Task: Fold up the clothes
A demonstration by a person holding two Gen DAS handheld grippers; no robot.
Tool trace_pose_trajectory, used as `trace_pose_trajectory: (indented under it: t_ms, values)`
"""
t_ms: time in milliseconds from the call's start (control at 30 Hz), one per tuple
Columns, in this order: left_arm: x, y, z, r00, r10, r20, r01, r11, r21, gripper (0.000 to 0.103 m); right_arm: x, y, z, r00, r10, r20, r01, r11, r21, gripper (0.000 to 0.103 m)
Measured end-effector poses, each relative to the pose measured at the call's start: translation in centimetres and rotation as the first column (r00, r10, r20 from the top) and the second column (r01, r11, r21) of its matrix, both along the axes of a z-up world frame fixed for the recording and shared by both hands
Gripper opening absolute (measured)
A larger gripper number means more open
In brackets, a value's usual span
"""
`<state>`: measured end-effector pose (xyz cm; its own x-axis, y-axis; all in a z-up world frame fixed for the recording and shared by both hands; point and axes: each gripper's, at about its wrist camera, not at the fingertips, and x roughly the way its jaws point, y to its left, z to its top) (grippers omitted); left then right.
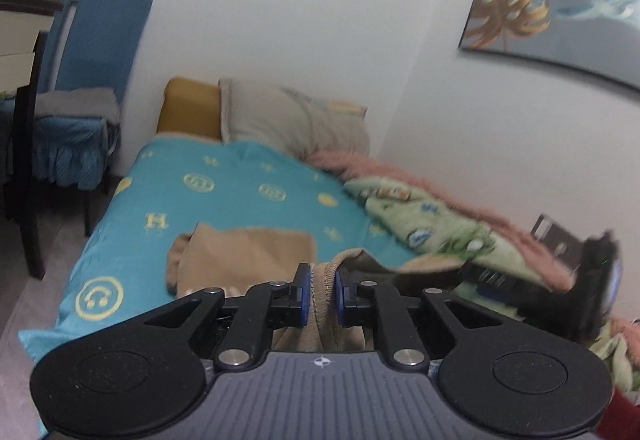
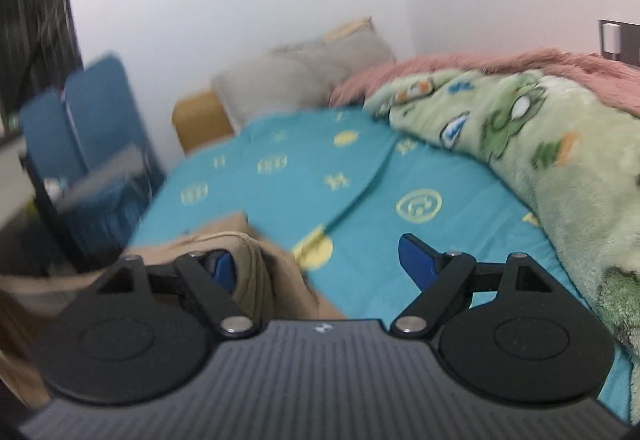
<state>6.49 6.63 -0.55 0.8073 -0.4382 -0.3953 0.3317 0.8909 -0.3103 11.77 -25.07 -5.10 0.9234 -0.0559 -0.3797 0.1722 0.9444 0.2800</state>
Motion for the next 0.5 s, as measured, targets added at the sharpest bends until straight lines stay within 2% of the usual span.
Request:
trace_pose_trajectory:
  t_ms: [133, 233, 300, 367, 500]
  values:
    - [0.9, -0.6, -1.7, 0.996, 0.009, -0.094, -0.002, 0.997, 0.078, 0.015, 0.2, -0.4, -0.3, 1.000, 0.003, 0.006, -0.004, 0.999, 0.032, 0.083]
    - [1.4, -1.1, -2.7, 0.991, 0.013, -0.130, 0.005, 0.991, 0.132, 0.018, 0.5, 0.0, -0.7, 1.000, 0.024, -0.002, -0.024, 0.999, 0.043, 0.083]
    - [1.5, -1.6, -3.2, 0.989, 0.003, -0.146, 0.021, 0.987, 0.161, 0.026, 0.5, 0.4, -0.8, 0.999, 0.038, -0.004, -0.037, 0.998, 0.045, 0.083]
    - [1.4, -2.6, -3.7, 0.987, -0.009, -0.159, 0.040, 0.980, 0.195, 0.049, 0.4, 0.6, -0.8, 0.999, 0.042, -0.006, -0.042, 0.998, 0.041, 0.083]
    - [1.5, -5.0, -5.3, 0.982, -0.044, -0.185, 0.096, 0.955, 0.281, 0.057, 0.2, 0.9, -0.8, 0.999, 0.048, -0.004, -0.048, 0.998, 0.047, 0.083]
